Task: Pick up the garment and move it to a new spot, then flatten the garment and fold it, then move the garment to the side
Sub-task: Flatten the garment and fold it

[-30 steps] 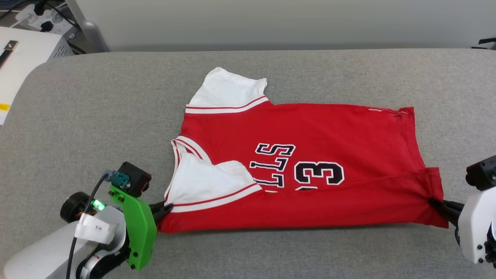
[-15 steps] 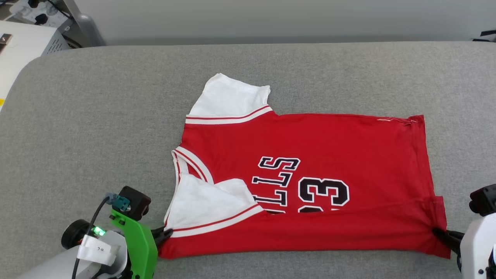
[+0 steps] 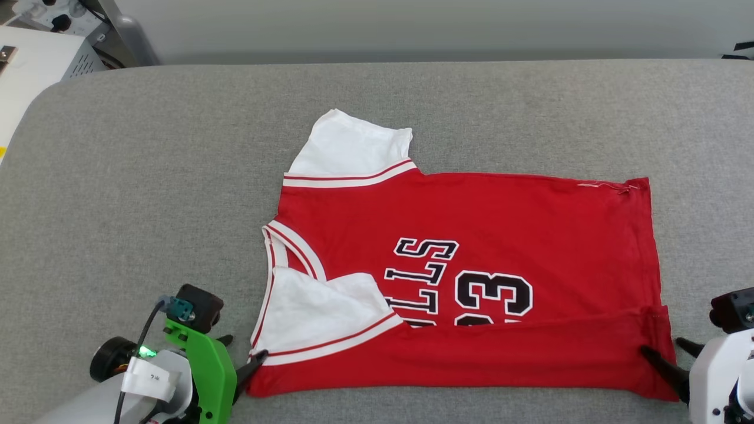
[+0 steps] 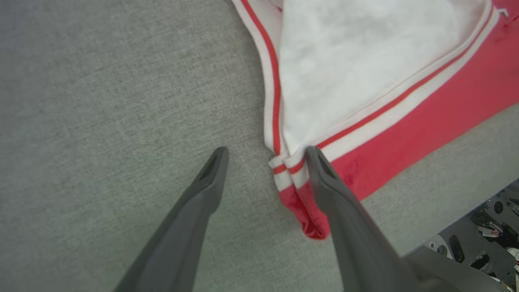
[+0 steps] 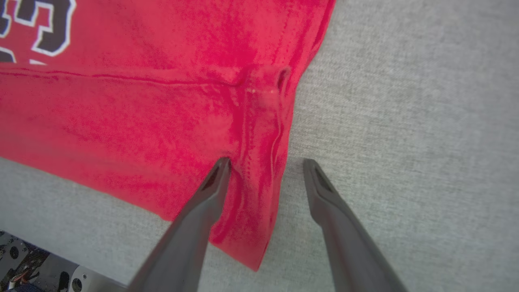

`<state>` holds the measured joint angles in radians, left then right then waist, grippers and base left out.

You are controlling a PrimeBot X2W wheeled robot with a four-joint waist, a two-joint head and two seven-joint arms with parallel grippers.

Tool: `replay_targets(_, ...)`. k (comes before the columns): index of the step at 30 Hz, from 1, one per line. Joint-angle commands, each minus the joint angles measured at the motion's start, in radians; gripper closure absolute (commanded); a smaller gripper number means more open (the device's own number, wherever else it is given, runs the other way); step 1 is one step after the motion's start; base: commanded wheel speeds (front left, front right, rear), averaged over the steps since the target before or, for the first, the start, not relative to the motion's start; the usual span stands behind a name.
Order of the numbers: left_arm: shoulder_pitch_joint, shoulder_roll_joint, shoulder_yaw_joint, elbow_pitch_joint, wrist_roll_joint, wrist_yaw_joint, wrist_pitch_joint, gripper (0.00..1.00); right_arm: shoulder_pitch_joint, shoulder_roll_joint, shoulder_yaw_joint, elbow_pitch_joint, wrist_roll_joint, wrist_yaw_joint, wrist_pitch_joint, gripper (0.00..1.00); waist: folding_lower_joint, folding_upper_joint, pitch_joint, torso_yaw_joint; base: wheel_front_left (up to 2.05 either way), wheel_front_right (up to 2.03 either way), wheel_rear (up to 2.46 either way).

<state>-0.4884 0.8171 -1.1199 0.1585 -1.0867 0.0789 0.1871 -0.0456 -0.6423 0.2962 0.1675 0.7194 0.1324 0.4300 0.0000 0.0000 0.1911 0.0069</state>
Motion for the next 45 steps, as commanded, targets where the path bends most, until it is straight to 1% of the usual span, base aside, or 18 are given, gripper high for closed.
replay_targets(1,0.009,0.017,0.010,-0.008,0.015,0.013,-0.016,0.00,-0.009,0.004,-0.016,-0.003,-0.015,-0.002,-0.035,0.00,0.0000,0.0000,-0.021,0.003,0.00,0.00,0.00)
replay_targets(3,0.001,0.034,0.029,-0.036,0.023,0.029,-0.043,0.00,-0.010,0.012,-0.049,-0.026,-0.049,-0.002,-0.099,0.00,0.0000,0.0000,-0.033,0.004,0.00,0.00,0.00)
replay_targets(7,-0.030,0.060,0.071,-0.094,0.049,0.065,-0.095,0.00,-0.018,0.066,-0.137,-0.087,-0.135,-0.002,-0.218,0.00,0.0000,0.0000,-0.052,-0.001,0.00,0.00,0.00)
replay_targets(8,-0.072,0.062,0.109,-0.117,0.072,0.092,-0.136,0.00,-0.027,0.132,-0.201,-0.143,-0.217,-0.002,-0.300,0.00,0.0000,0.0000,-0.053,-0.008,0.00,0.00,0.00)
replay_targets(11,-0.124,0.050,0.136,-0.114,0.099,0.104,-0.164,0.00,-0.034,0.190,-0.241,-0.196,-0.287,-0.002,-0.355,0.00,0.0000,0.0000,-0.042,-0.019,0.00,0.00,0.00)
replay_targets(14,-0.192,0.022,0.172,-0.096,0.089,0.082,-0.174,0.00,-0.038,0.239,-0.264,-0.251,-0.347,-0.002,-0.393,0.00,0.0000,0.0000,-0.016,-0.034,0.00,0.00,0.00)
replay_targets(15,-0.274,0.006,0.182,-0.050,0.094,0.041,-0.142,0.00,-0.049,0.272,-0.264,-0.298,-0.385,-0.002,-0.404,0.00,0.0000,0.0000,0.019,-0.055,0.00,0.00,0.00)
replay_targets(17,-0.336,-0.009,0.192,-0.008,0.087,0.011,-0.111,0.00,-0.059,0.290,-0.257,-0.328,-0.402,-0.002,-0.400,0.00,0.0000,0.0000,0.049,-0.073,0.00,0.00,0.00)
replay_targets(19,-0.403,-0.022,0.192,0.037,0.081,-0.022,-0.057,0.00,-0.069,0.297,-0.245,-0.352,-0.410,-0.002,-0.401,0.00,0.0000,0.0000,0.081,-0.091,0.00,0.00,0.00)
replay_targets(21,-0.469,-0.033,0.187,0.086,0.068,-0.058,0.018,0.00,-0.084,0.302,-0.229,-0.373,-0.415,-0.002,-0.402,0.00,0.0000,0.0000,0.116,-0.111,0.00,0.00,0.00)
replay_targets(23,-0.539,-0.051,0.181,0.133,0.028,-0.107,0.125,0.00,-0.104,0.307,-0.215,-0.392,-0.419,-0.002,-0.406,0.00,0.0000,0.0000,0.157,-0.132,0.00,0.00,0.00)
replay_targets(24,-0.570,-0.056,0.182,0.152,0.015,-0.119,0.165,0.00,-0.113,0.308,-0.209,-0.399,-0.419,-0.002,-0.407,0.00,0.0000,0.0000,0.176,-0.141,0.00,0.00,0.00)
replay_targets(26,-0.640,-0.069,0.177,0.194,0.014,-0.136,0.232,0.00,-0.134,0.308,-0.197,-0.409,-0.421,-0.002,-0.410,0.00,0.0000,0.0000,0.213,-0.158,0.00,0.00,0.00)
replay_targets(29,-0.730,-0.102,0.164,0.265,0.000,-0.154,0.343,0.00,-0.164,0.308,-0.180,-0.419,-0.421,-0.002,-0.412,0.00,0.0000,0.0000,0.270,-0.181,0.00,0.00,0.00)
replay_targets(31,-0.775,-0.123,0.157,0.309,-0.021,-0.160,0.420,0.00,-0.184,0.306,-0.168,-0.422,-0.421,-0.002,-0.415,0.00,0.0000,0.0000,0.302,-0.197,0.00,0.00,0.00)
replay_targets(34,-0.831,-0.145,0.132,0.362,-0.015,-0.170,0.502,0.00,-0.207,0.305,-0.159,-0.422,-0.421,-0.002,-0.420,0.00,0.0000,0.0000,0.338,-0.216,0.00,0.00,0.00)
replay_targets(37,-0.872,-0.165,0.116,0.406,-0.003,-0.181,0.532,0.00,-0.227,0.303,-0.162,-0.419,-0.420,-0.002,-0.427,0.00,0.0000,0.0000,0.369,-0.231,0.00,0.00,0.00)
replay_targets(45,-0.911,-0.186,0.065,0.504,0.042,-0.199,0.542,0.00,-0.251,0.309,-0.152,-0.395,-0.407,-0.002,-0.450,0.00,0.0000,0.0000,0.420,-0.249,0.00,0.00,0.00)
